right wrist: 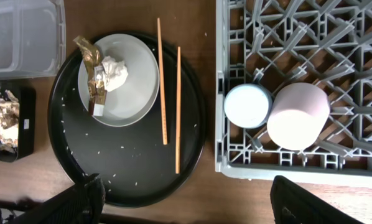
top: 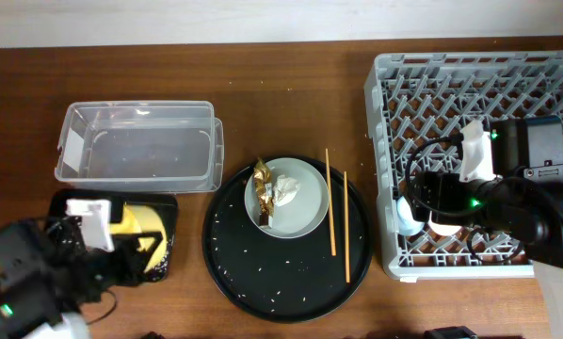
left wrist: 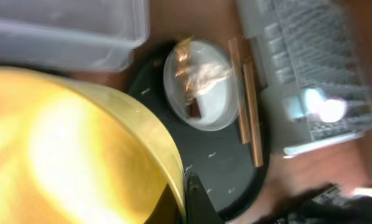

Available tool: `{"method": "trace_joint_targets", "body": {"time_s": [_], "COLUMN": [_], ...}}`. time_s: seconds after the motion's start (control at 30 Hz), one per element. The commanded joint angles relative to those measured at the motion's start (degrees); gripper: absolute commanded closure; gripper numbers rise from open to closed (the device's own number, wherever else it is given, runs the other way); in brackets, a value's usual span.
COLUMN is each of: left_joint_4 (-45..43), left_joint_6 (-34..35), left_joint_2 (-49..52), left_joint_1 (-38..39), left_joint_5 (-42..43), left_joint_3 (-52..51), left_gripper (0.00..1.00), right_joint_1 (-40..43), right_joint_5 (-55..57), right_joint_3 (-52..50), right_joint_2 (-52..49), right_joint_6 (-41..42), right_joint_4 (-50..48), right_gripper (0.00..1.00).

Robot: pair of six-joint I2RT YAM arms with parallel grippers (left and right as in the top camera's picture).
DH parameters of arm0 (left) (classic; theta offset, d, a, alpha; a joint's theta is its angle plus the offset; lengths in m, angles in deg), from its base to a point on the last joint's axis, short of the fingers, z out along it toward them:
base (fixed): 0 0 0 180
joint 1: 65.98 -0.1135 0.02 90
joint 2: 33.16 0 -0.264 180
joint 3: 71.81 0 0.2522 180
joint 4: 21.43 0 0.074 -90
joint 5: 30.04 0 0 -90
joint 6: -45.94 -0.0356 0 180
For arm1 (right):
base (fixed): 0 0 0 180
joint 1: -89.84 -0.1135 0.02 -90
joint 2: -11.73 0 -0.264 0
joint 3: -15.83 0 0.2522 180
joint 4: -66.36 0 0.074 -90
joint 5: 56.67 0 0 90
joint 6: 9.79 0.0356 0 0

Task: Sort waste into correct bins and load items into the dishwasher rack
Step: 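Tip the yellow bowl's food scraps onto the black baking tray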

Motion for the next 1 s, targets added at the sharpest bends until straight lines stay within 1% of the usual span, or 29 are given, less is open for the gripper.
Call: {"method": "trace_joint_targets", "body": {"time_s": [0.0, 0.1, 0.13, 0.17, 0.2, 0.27, 0.33, 0.4, 0.43, 0.47, 0.5, 0.57, 0.6, 0.63, 0.73, 0.77, 0.8, 0.83, 0.9, 0.93, 0.97], "left_joint_4": [-1.8, -2.6, -4.6, -6.1, -8.3, -10.9, -13.7, -16.0, -17.3, -19.7, -21.7, -24.6, -25.6, -26.1, -26.8, -27.2, -27.5, -27.3, -24.2, -22.3, -20.5], "left_joint_6": [14.7, 18.0, 21.0, 23.3, 26.8, 31.3, 38.1, 44.8, 47.6, 48.6, 48.6, 51.4, 52.0, 52.2, 56.4, 57.2, 57.2, 57.1, 56.9, 55.8, 53.9], "left_joint_2": [-5.0, -4.0, -2.7, -1.5, 0.9, 4.6, 11.2, 18.2, 21.8, 25.5, 28.3, 35.4, 37.8, 39.5, 40.3, 40.3, 40.3, 40.3, 40.2, 40.2, 40.2], "left_joint_1": [11.9, 23.7, 29.0, 32.2, 38.1, 46.3, 57.9, 67.6, 71.8, 75.5, 78.1, 82.8, 84.1, 85.2, 86.7, 87.1, 87.1, 87.1, 86.4, 85.5, 84.0], "left_joint_5": [-14.0, -17.2, -18.5, -19.5, -21.8, -26.1, -32.2, -38.3, -40.5, -40.6, -40.7, -42.6, -42.6, -42.6, -44.1, -44.6, -44.7, -44.4, -44.6, -45.1, -46.5], "left_joint_3": [0.8, -0.1, -0.7, -0.8, -0.8, -0.9, -0.9, -0.9, -0.9, -0.9, -0.9, -0.9, -0.9, -0.9, -0.9, -0.9, -0.9, -0.6, 3.1, 6.2, 10.5], "left_gripper": [1.0, 1.0, 1.0, 1.0, 1.0, 1.0, 1.0, 1.0, 1.0, 1.0, 1.0, 1.0, 1.0, 1.0, 0.99, 0.89, 0.76, 0.66, 0.51, 0.49, 0.45], "right_joint_1": [-0.3, -0.3, -0.3, -0.3, -0.3, -0.3, -0.3, -0.3, -0.3, -0.3, -0.3, -0.3, -0.3, -0.3, -0.3, -0.3, -0.3, -0.3, -0.3, -0.3, -0.3], "right_joint_5": [-0.7, -0.7, -0.7, -0.7, -0.7, -0.7, -0.7, -0.7, -0.7, -0.7, -0.7, -0.7, -0.7, -0.7, -0.7, -0.7, -0.7, -0.7, -0.7, -0.7, -0.7], "right_joint_3": [0.2, 0.2, 0.2, 0.2, 0.2, 0.2, 0.2, 0.2, 0.2, 0.2, 0.2, 0.2, 0.2, 0.2, 0.2, 0.2, 0.2, 0.2, 0.2, 0.2, 0.2], "right_joint_2": [0.2, 0.2, 0.2, 0.2, 0.2, 0.2, 0.2, 0.2, 0.2, 0.2, 0.2, 0.2, 0.2, 0.2, 0.2, 0.2, 0.2, 0.2, 0.2, 0.2, 0.2], "right_joint_6": [-0.4, -0.4, -0.4, -0.4, -0.4, -0.4, -0.4, -0.4, -0.4, -0.4, -0.4, -0.4, -0.4, -0.4, -0.4, -0.4, -0.4, -0.4, -0.4, -0.4, -0.4], "right_joint_4": [0.0, 0.0, 0.0, 0.0, 0.0, 0.0, 0.0, 0.0, 0.0, 0.0, 0.0, 0.0, 0.0, 0.0, 0.0, 0.0, 0.0, 0.0, 0.0, 0.0, 0.0], "right_gripper": [0.15, 0.15, 0.15, 0.15, 0.15, 0.15, 0.15, 0.16, 0.15, 0.15, 0.15, 0.15, 0.12, 0.12, 0.12, 0.11, 0.11, 0.11, 0.1, 0.1, 0.1]}}
